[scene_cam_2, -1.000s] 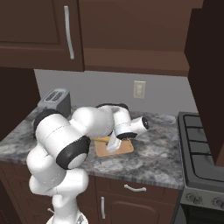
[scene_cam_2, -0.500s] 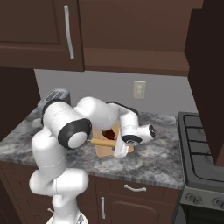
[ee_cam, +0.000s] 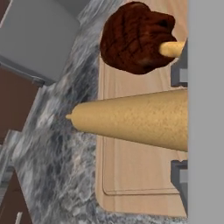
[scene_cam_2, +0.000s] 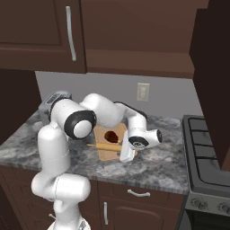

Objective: Open the cabinet, retrieve the rolling pin, and place it next to the meat on the cutting board to prepare for tenderizing.

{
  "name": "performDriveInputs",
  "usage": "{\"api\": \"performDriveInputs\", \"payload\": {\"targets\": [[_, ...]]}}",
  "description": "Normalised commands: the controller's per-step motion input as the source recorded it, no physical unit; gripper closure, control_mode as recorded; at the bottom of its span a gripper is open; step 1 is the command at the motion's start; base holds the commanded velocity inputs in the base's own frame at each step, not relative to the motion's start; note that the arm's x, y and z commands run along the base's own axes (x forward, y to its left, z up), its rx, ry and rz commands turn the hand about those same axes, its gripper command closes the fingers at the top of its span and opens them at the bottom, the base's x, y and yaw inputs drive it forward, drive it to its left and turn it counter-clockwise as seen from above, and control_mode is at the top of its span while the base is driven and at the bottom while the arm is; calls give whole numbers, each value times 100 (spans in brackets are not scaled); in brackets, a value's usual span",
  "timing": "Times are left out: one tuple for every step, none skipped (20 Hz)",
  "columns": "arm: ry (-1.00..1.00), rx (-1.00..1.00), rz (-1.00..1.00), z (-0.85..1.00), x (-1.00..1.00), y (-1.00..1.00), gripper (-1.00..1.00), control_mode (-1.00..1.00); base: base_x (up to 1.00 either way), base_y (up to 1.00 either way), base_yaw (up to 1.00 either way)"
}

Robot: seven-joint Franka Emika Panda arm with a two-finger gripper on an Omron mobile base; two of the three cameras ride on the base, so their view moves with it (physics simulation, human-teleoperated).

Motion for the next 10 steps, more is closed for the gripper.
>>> {"api": "performDriveInputs", "payload": {"targets": [[-8,0,6,0,10,0,-100,-100,0,0,0],[-9,0,7,0,4,0,-100,-100,0,0,0],[-11,0,8,0,0,0,-100,-100,0,0,0],[-10,0,8,0,0,0,-100,-100,0,0,0],[-9,0,8,0,0,0,-100,-100,0,0,0],[-11,0,9,0,-2,0,-100,-100,0,0,0],[-8,0,9,0,-1,0,-100,-100,0,0,0],[-7,0,8,0,0,0,-100,-100,0,0,0],[-9,0,8,1,-11,0,-100,-100,0,0,0],[-10,0,8,1,-17,0,-100,-100,0,0,0]]}}
